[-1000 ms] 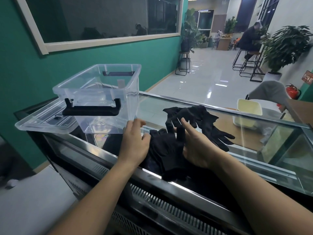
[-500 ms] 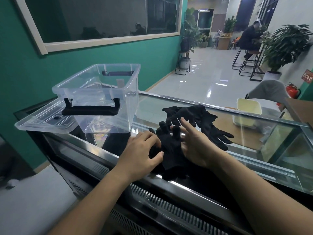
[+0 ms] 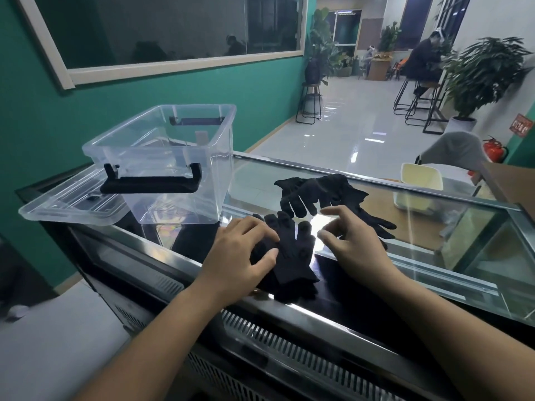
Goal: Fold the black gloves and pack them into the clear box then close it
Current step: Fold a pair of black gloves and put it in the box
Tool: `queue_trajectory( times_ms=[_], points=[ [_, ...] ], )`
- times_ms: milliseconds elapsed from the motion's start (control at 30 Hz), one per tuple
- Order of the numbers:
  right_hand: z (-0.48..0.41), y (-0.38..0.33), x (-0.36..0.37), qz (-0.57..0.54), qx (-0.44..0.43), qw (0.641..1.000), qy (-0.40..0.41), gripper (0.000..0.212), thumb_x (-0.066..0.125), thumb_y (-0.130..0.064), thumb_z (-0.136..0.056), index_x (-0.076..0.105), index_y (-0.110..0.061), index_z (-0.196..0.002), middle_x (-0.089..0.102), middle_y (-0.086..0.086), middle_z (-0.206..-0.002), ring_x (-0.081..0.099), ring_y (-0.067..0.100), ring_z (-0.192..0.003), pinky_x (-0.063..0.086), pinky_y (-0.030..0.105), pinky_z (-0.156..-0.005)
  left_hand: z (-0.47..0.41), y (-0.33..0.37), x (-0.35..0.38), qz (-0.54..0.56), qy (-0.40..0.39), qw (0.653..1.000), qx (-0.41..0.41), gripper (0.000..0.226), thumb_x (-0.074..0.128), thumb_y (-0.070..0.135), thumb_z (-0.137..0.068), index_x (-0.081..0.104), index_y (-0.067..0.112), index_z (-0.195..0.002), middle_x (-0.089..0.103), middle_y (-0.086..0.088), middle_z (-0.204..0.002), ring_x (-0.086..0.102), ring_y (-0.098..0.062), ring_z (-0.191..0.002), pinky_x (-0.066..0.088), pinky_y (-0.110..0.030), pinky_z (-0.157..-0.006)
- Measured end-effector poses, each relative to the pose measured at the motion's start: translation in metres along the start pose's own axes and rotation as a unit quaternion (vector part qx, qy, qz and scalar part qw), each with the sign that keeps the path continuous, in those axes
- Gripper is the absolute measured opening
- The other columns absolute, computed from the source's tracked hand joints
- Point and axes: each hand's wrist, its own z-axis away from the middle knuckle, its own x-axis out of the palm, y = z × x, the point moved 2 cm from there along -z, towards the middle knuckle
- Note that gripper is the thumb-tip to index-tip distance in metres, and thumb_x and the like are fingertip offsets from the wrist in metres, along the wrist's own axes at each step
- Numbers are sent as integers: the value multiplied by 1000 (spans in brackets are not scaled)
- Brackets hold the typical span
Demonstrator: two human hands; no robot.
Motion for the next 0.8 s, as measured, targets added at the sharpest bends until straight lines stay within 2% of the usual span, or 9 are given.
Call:
queue_trajectory(
  times_ms=[100,167,233,433,567,633,700,800],
  points=[
    [2,-1,2,34,-43,998,-17,24,76,-16,-94,71,-30,-114,76,-12,-86,69,3,-86,48,20,-76,4,15,-3,59,-35,998,7,22,74,55,-94,75,40,-110,62,24,-111,59,-6,-115,41,-34,-112],
    [3,0,1,42,-60,997,-24,21,79,-18,-93,73,-30,-110,77,-13,-86,71,3,-86,51,20,-78,7,25,-2,52,-65,996,30,36,76,66,-88,76,41,-114,61,24,-112,58,-7,-115,36,-26,-113],
    [4,1,0,44,-72,996,-25,23,80,-16,-92,74,-30,-109,77,-13,-88,72,3,-89,48,13,-78,9,30,0,32,-88,994,48,42,78,70,-84,76,41,-116,60,25,-111,57,-5,-114,36,-25,-110],
    [3,1,3,72,-98,992,-33,23,77,-10,-90,77,-32,-99,71,-26,-83,69,1,-89,43,7,-76,20,27,2,26,-90,995,47,10,81,42,-93,75,35,-93,64,22,-98,61,-5,-98,39,-21,-94],
    [3,2,3,67,-89,993,-41,25,75,-12,-92,77,-34,-103,74,-21,-90,69,0,-90,46,11,-78,27,27,-1,48,-104,992,45,9,81,39,-94,73,35,-93,64,20,-100,62,-6,-99,44,-26,-98],
    [3,3,5,72,-93,992,-53,24,74,-16,-93,76,-36,-107,75,-18,-97,69,2,-94,53,25,-83,29,27,-3,78,-112,990,37,12,83,40,-91,74,33,-95,65,18,-100,64,-9,-100,50,-28,-95],
    [4,3,6,82,-100,990,-53,25,73,-18,-94,74,-35,-111,73,-17,-101,66,3,-97,54,31,-86,30,27,-6,108,-124,986,27,17,87,40,-88,75,32,-97,65,16,-104,66,-12,-102,56,-28,-87],
    [5,-1,4,76,-120,990,-26,26,76,-19,-94,73,-33,-117,63,-15,-109,62,-1,-100,46,20,-86,30,23,-9,65,-110,990,53,26,87,46,-86,73,36,-106,60,20,-114,62,-11,-112,52,-23,-93]
  ],
)
